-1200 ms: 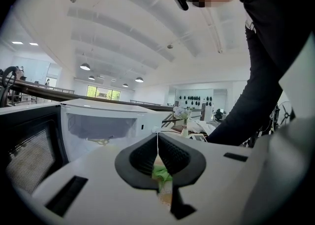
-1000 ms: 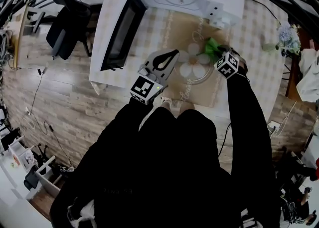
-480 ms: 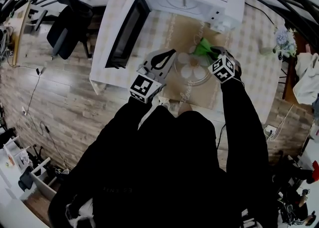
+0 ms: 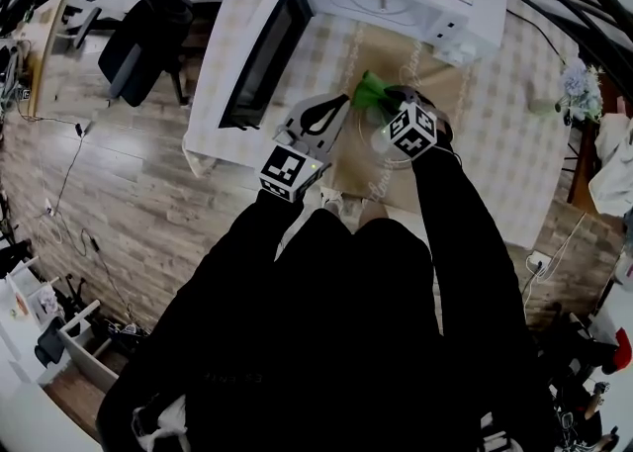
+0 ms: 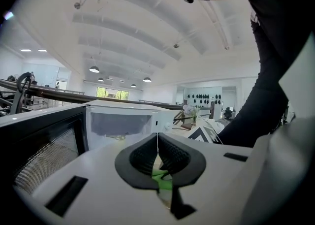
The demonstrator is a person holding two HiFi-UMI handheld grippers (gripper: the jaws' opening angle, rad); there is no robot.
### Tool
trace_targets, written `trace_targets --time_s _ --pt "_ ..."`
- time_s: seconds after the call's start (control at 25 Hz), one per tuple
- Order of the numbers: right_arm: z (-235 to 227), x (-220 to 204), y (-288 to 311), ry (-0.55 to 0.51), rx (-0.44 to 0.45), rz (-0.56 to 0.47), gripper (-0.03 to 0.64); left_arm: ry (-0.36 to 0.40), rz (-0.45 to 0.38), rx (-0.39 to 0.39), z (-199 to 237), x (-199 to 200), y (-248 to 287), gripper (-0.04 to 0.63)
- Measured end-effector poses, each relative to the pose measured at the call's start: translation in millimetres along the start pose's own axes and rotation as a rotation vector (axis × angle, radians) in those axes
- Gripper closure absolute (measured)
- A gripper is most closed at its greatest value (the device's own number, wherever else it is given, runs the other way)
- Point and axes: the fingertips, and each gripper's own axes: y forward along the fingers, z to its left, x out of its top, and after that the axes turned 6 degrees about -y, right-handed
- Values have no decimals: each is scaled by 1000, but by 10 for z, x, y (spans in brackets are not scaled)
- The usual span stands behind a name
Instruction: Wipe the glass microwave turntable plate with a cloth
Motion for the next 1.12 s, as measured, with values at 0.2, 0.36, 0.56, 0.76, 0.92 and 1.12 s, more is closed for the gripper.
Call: trace_targets --time_s 0.2,0.36,0.56,0.76,0.92,1.12 --pt "111 198 224 -42 38 -5 523 -12 12 25 81 -75 -73 574" --pt "201 309 382 -66 67 -9 523 -21 17 47 138 -120 -148 574" --pt "246 311 556 -50 90 5 523 -38 19 65 175 -140 -199 574" --pt "249 248 617 -63 98 24 525 -47 21 70 172 -162 -226 574" --pt "253 181 589 -82 109 45 526 -47 24 64 153 -171 -189 574" --pt "234 46 511 -57 116 70 526 -44 23 42 91 -143 -105 574"
